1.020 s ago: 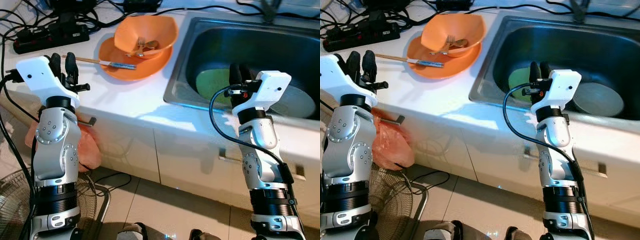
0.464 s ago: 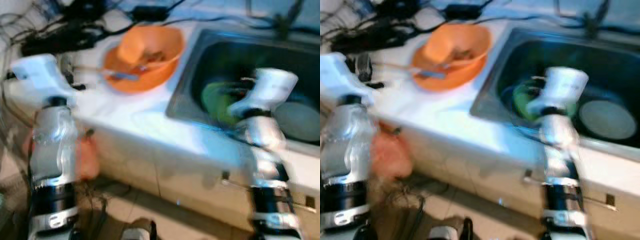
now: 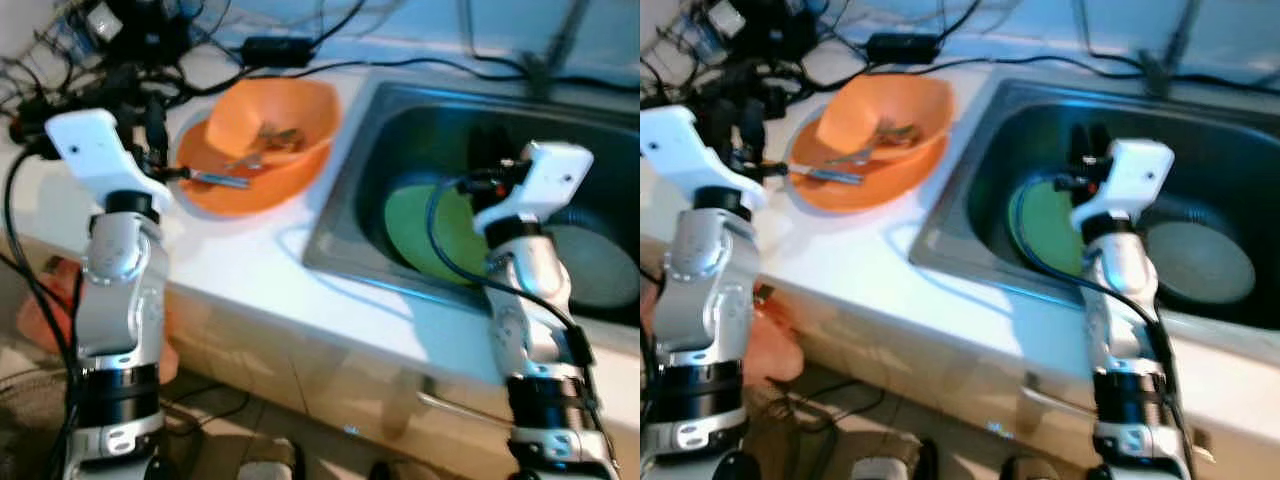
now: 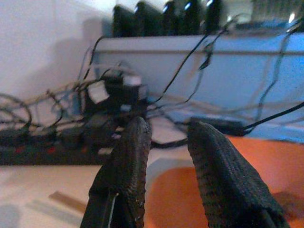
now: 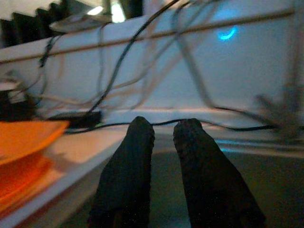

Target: Kitchen organization

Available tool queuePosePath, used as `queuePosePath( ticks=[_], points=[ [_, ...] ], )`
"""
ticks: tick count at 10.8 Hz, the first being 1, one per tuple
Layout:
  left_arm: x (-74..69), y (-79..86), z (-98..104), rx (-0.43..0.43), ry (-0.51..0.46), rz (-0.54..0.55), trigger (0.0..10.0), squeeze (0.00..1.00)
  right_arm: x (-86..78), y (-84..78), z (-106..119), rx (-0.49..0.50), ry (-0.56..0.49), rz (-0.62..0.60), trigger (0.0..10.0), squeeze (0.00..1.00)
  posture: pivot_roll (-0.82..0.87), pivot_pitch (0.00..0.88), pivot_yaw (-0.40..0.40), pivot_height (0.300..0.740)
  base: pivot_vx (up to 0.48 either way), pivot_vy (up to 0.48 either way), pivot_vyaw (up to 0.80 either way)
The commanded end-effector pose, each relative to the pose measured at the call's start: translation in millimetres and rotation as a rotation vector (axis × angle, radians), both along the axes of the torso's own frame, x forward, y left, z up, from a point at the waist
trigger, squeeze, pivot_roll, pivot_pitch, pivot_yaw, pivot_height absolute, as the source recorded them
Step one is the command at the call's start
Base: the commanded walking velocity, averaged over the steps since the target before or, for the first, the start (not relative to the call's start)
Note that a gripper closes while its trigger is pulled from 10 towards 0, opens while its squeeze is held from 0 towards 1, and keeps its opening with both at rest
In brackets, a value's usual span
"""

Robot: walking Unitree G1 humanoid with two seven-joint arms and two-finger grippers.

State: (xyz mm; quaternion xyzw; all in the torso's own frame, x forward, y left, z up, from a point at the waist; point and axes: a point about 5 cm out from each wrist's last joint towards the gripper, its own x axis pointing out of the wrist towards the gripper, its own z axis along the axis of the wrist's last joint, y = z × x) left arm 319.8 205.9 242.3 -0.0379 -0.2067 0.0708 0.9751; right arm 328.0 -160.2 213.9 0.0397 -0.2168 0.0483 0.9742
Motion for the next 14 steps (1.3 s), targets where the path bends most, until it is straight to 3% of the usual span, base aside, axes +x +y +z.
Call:
queuePosePath(
  ticks=[1, 5, 9, 14],
  points=[
    [-1.8, 2.4, 1.8, 0.004, -0.012, 0.011, 10.0, 0.00, -1.2, 1.5, -2.7, -0.003, 0.004, 0.008, 10.0, 0.00, 0.15, 0.173, 0.083, 0.740, 0.000, 0.000, 0.00],
    [-2.3, 2.0, 0.7, 0.016, -0.004, 0.012, 10.0, 0.00, -1.5, 2.1, -3.8, -0.008, 0.010, 0.010, 10.0, 0.00, 0.15, 0.179, 0.082, 0.740, 0.000, 0.000, 0.00],
    [-2.9, 1.8, 0.4, 0.004, -0.009, 0.009, 10.0, 0.00, -1.4, 2.0, -4.8, -0.012, 0.015, 0.009, 10.0, 0.00, 0.15, 0.182, 0.081, 0.740, -0.274, 0.000, 0.00],
    [-2.9, 0.8, 3.0, -0.001, -0.023, 0.002, 10.0, 0.00, -1.5, 0.9, -5.3, -0.010, 0.019, 0.000, 10.0, 0.00, 0.15, 0.181, 0.082, 0.740, 0.000, 0.000, 0.00]
  ],
)
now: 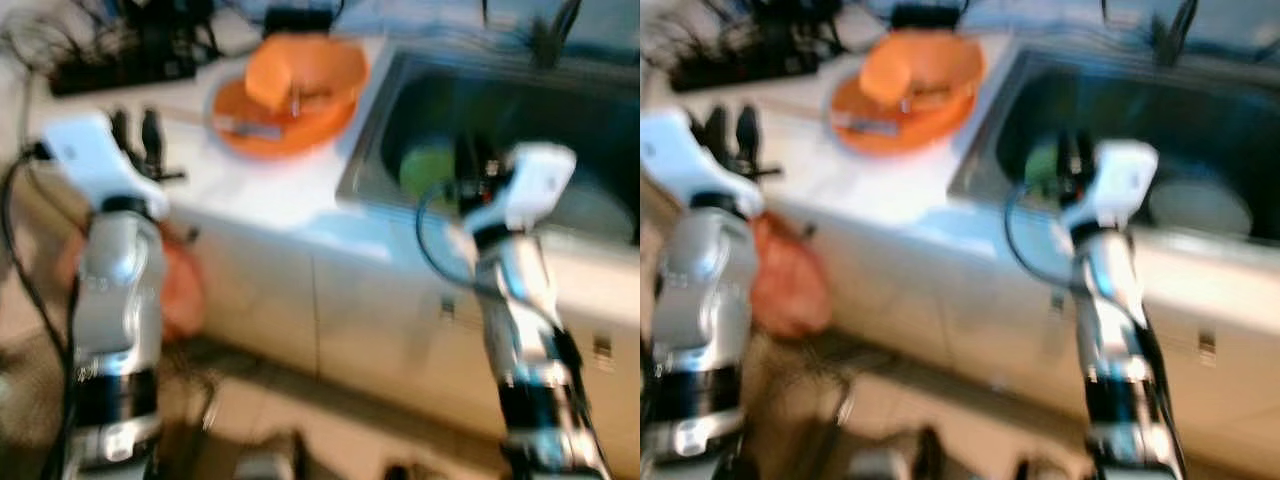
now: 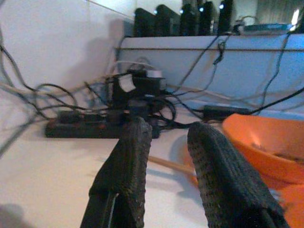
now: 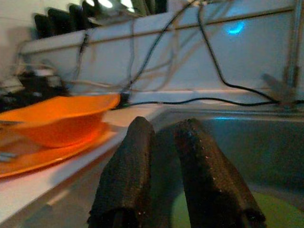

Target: Kitchen organization

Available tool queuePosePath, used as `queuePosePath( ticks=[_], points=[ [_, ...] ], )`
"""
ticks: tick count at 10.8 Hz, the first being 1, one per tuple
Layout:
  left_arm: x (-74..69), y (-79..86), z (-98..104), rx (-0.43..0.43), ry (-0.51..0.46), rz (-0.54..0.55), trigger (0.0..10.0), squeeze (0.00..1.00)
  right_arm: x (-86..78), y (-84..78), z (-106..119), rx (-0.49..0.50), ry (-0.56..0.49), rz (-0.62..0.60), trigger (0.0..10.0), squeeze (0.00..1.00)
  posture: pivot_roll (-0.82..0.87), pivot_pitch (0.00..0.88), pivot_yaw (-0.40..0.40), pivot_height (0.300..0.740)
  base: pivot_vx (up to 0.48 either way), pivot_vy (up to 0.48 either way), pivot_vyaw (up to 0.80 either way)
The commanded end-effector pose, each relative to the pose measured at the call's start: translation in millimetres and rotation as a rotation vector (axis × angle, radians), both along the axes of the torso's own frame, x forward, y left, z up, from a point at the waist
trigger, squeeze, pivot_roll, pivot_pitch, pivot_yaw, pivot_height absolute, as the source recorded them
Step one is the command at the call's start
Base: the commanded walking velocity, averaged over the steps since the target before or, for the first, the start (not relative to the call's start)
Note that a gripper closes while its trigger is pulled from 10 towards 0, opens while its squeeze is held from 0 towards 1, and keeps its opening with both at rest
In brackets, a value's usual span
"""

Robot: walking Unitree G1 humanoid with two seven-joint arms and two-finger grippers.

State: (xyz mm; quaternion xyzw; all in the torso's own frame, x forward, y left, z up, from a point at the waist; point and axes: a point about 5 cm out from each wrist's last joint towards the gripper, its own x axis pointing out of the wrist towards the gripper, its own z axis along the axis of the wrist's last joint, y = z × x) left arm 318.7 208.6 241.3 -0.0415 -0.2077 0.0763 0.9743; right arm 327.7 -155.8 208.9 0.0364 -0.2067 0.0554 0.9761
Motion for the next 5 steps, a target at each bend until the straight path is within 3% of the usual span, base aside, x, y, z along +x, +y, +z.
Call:
queuePosePath(
  ticks=[1, 5],
  points=[
    [-1.7, -1.8, 4.2, 0.009, -0.022, -0.006, 10.0, 0.00, -0.9, -3.9, 1.2, -0.001, -0.005, -0.017, 10.0, 0.00, 0.15, 0.179, 0.081, 0.740, 0.000, 0.000, 0.00],
    [-0.6, -3.7, 1.8, 0.007, -0.015, -0.019, 10.0, 0.00, -0.3, -3.6, 9.5, -0.004, -0.033, -0.011, 10.0, 0.00, 0.15, 0.175, 0.077, 0.740, 0.000, 0.000, 0.00]
  ],
)
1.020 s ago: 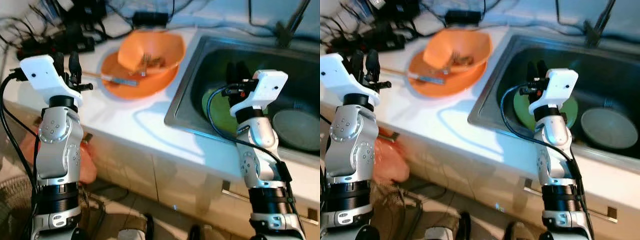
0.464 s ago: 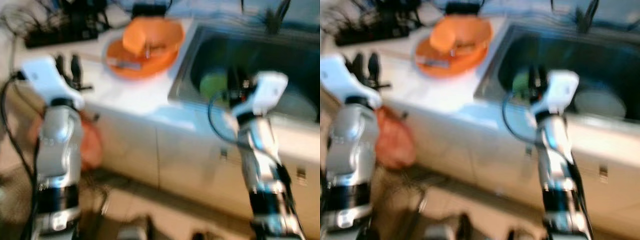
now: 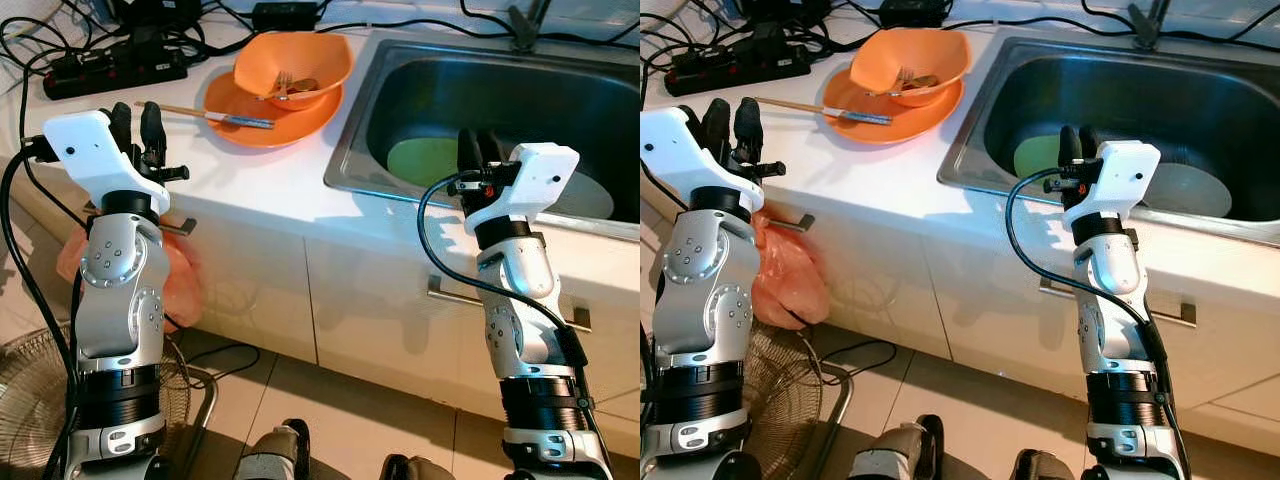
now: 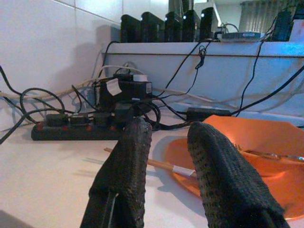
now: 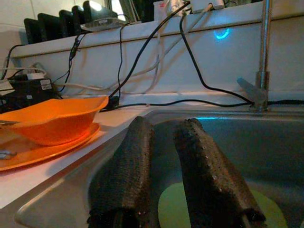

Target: Kitchen organization

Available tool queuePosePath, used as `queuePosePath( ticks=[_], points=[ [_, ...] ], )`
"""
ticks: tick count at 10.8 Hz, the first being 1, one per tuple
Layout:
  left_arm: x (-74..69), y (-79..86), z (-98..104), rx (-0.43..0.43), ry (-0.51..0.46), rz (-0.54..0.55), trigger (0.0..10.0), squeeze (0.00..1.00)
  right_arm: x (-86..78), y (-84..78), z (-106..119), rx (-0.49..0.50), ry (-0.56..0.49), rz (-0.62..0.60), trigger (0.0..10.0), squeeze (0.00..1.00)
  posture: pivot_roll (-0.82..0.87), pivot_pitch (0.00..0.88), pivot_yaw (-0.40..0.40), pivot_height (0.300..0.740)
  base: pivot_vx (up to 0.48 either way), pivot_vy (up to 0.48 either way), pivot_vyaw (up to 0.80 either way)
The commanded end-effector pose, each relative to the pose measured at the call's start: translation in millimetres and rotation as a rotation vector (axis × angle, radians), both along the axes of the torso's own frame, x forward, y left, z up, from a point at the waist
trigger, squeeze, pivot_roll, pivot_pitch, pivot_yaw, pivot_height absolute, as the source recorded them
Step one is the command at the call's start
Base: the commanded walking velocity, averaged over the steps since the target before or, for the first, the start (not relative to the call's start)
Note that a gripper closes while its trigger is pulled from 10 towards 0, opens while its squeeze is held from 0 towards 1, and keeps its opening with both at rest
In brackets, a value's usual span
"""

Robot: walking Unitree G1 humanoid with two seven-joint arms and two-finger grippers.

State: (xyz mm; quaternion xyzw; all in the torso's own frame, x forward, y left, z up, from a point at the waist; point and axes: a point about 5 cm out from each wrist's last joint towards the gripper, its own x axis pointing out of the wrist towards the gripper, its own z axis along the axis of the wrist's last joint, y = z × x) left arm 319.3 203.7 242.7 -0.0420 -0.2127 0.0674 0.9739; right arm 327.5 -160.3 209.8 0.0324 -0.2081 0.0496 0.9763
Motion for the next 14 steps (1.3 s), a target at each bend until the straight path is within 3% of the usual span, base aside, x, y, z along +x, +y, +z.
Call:
queuePosePath(
  ticks=[1, 7, 11, 14],
  points=[
    [-1.2, 2.4, -2, 0.004, 0.001, 0.000, 10.0, 0.00, 0.0, 3.2, 7, 0.001, -0.025, 0.013, 10.0, 0.00, 0.15, 0.173, 0.076, 0.740, 0.000, 0.000, 0.00],
    [4.2, 11.8, -8, 0.002, 0.039, 0.020, 10.0, 0.00, 1.4, 11.6, 10, -0.007, -0.031, 0.041, 10.0, 0.00, 0.14, 0.146, 0.081, 0.740, 0.000, 0.000, 0.00],
    [12.1, 18.1, -8, 0.013, 0.041, 0.017, 10.0, 0.00, 7.5, 11.1, 27, -0.053, -0.062, 0.051, 10.0, 0.00, 0.13, 0.135, 0.075, 0.740, 0.000, 0.000, 0.00],
    [15.7, 32.9, -13, -0.008, 0.059, 0.045, 10.0, 0.00, 13.0, 15.8, 11, -0.049, -0.006, 0.066, 10.0, 0.00, 0.14, 0.155, 0.065, 0.740, 0.000, 0.000, 0.00]
  ],
)
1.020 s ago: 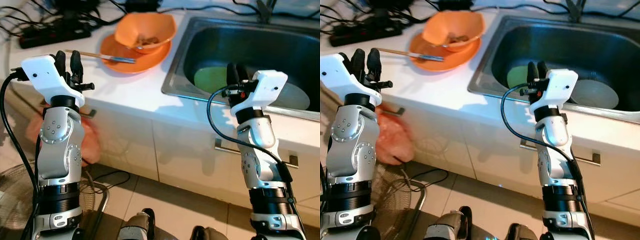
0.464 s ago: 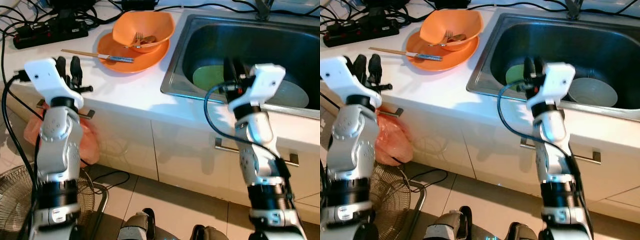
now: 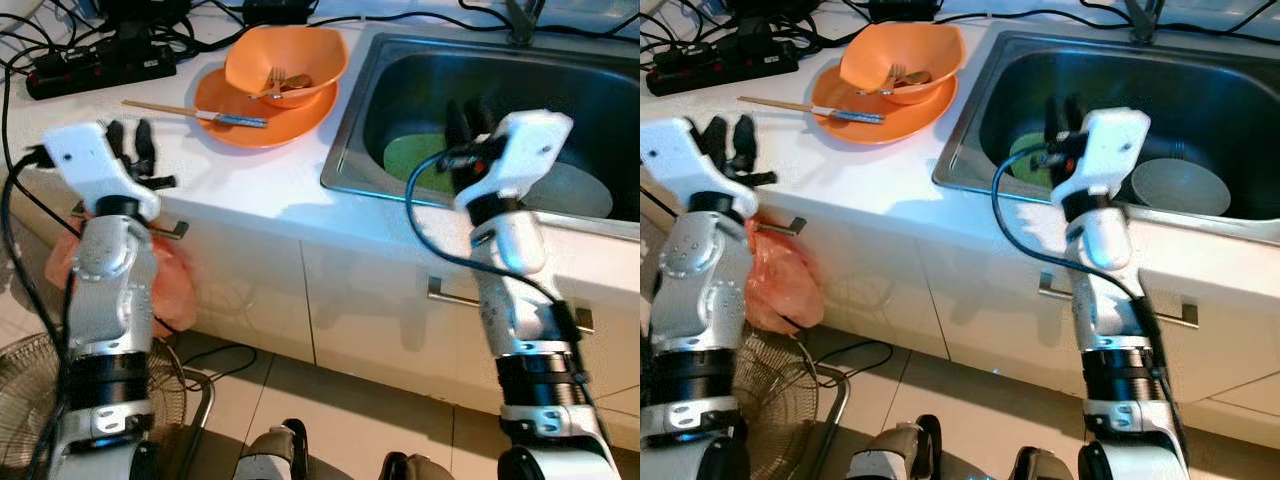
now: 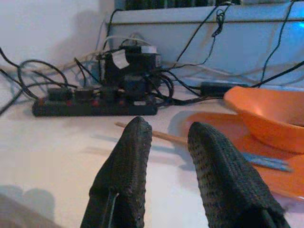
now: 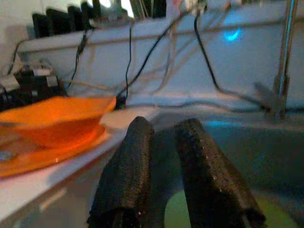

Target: Kitchen organization

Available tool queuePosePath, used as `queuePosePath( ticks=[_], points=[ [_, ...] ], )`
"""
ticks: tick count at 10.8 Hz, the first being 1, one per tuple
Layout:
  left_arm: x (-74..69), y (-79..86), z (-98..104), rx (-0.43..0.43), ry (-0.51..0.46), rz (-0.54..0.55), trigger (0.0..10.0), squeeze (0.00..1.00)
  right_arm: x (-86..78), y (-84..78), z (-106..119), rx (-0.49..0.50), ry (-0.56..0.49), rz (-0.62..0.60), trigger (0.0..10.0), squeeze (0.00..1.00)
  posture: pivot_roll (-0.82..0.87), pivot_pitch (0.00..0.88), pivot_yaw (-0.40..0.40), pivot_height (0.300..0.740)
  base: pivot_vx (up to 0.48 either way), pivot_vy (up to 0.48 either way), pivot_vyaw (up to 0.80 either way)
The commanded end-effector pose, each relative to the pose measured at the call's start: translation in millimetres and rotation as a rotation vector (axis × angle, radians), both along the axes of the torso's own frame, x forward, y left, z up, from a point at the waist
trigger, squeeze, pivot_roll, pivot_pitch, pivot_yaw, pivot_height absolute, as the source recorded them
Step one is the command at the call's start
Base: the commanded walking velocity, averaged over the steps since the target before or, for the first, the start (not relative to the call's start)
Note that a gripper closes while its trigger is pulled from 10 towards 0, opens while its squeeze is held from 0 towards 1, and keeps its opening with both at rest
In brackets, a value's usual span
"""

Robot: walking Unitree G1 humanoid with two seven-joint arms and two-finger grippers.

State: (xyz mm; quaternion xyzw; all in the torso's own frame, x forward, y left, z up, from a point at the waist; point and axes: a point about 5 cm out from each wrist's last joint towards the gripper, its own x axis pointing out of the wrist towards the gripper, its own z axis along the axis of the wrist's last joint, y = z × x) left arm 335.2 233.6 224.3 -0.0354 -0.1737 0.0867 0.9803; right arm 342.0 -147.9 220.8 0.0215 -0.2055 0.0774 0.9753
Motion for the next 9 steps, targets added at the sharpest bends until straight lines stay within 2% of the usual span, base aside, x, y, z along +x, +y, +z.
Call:
queuePosePath(
  ticks=[1, 2, 3, 4, 5, 7, 8, 9],
  points=[
    [0.8, 5.3, 8, 0.009, -0.029, 0.009, 10.0, 0.00, -0.5, 4.2, -4, -0.014, 0.008, 0.018, 10.0, 0.00, 0.15, 0.158, 0.064, 0.740, 0.000, 0.000, 0.00],
    [2.6, 8.5, 8, 0.016, -0.030, 0.006, 10.0, 0.00, 0.1, 4.5, -4, -0.012, 0.010, 0.021, 10.0, 0.00, 0.15, 0.161, 0.062, 0.740, 0.000, 0.000, 0.00],
    [6.3, 13.9, 5, -0.031, -0.016, -0.009, 10.0, 0.00, 0.7, 5.0, -4, -0.009, 0.008, 0.024, 10.0, 0.00, 0.15, 0.164, 0.063, 0.740, 0.000, 0.000, 0.00],
    [9.7, 19.5, 4, -0.183, -0.027, -0.024, 10.0, 0.00, 0.7, 5.7, -3, -0.007, 0.005, 0.026, 10.0, 0.00, 0.15, 0.163, 0.065, 0.740, 0.000, 0.000, 0.00],
    [18.0, 24.9, 4, -0.407, -0.036, -0.060, 10.0, 0.00, 0.8, 6.9, -3, -0.002, 0.000, 0.026, 10.0, 0.00, 0.14, 0.164, 0.068, 0.740, 0.000, 0.000, 0.00],
    [28.1, 27.5, 10, -0.598, -0.070, -0.060, 10.0, 0.00, -0.3, 7.5, -3, 0.003, -0.003, 0.025, 10.0, 0.00, 0.14, 0.166, 0.069, 0.740, 0.000, 0.000, 0.00],
    [41.7, 24.4, 11, -0.748, -0.051, -0.115, 10.0, 0.00, -1.0, 8.4, -3, 0.007, -0.005, 0.025, 10.0, 0.00, 0.14, 0.165, 0.072, 0.740, 0.000, 0.000, 0.00],
    [50.8, 23.2, 10, -0.829, -0.023, -0.117, 10.0, 0.00, -1.8, 8.8, -3, 0.009, -0.006, 0.025, 10.0, 0.00, 0.13, 0.166, 0.076, 0.740, 0.000, 0.000, 0.00]
  ],
)
